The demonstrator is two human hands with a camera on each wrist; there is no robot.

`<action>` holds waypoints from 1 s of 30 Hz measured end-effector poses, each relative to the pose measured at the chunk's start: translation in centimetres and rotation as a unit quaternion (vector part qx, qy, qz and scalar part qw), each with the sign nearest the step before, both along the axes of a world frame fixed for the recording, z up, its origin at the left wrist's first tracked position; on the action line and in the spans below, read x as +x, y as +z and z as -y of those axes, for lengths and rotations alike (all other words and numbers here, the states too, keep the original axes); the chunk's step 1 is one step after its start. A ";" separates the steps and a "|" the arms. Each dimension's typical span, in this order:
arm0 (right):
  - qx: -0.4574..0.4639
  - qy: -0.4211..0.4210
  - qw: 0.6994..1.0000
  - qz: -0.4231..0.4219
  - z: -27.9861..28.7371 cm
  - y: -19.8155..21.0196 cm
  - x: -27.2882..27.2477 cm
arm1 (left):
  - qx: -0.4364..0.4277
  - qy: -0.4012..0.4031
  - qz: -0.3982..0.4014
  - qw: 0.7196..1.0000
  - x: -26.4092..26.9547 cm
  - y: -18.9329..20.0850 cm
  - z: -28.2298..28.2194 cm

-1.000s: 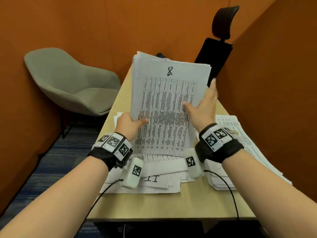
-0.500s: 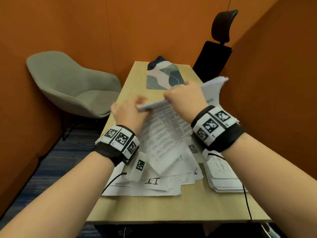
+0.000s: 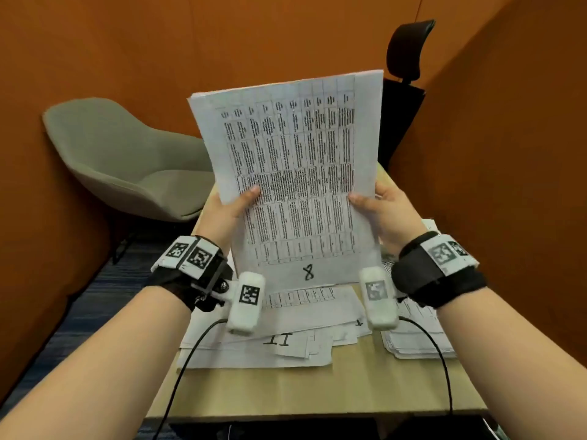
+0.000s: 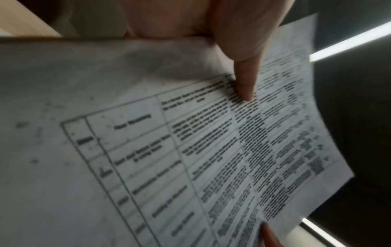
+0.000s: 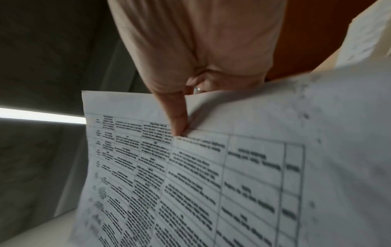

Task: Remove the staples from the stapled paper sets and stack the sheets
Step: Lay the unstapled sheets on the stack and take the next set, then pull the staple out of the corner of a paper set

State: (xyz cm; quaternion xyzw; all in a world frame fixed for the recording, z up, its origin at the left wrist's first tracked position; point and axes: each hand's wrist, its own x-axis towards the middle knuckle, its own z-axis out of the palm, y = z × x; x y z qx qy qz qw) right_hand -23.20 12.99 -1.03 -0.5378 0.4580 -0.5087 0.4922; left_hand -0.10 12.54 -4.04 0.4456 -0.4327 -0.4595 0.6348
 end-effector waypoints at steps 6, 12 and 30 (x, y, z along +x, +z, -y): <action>-0.009 0.008 0.999 0.036 0.3 -1.4 0.7 | -0.048 0.014 0.091 0.995 -0.2 0.3 -0.8; -0.025 0.009 0.999 0.036 0.1 -2.5 1.4 | -0.070 0.026 0.096 0.993 0.2 -0.3 -1.0; 0.110 0.009 0.992 -0.059 -0.4 -3.4 -1.5 | 0.144 0.031 0.147 0.978 -1.5 -4.3 -0.6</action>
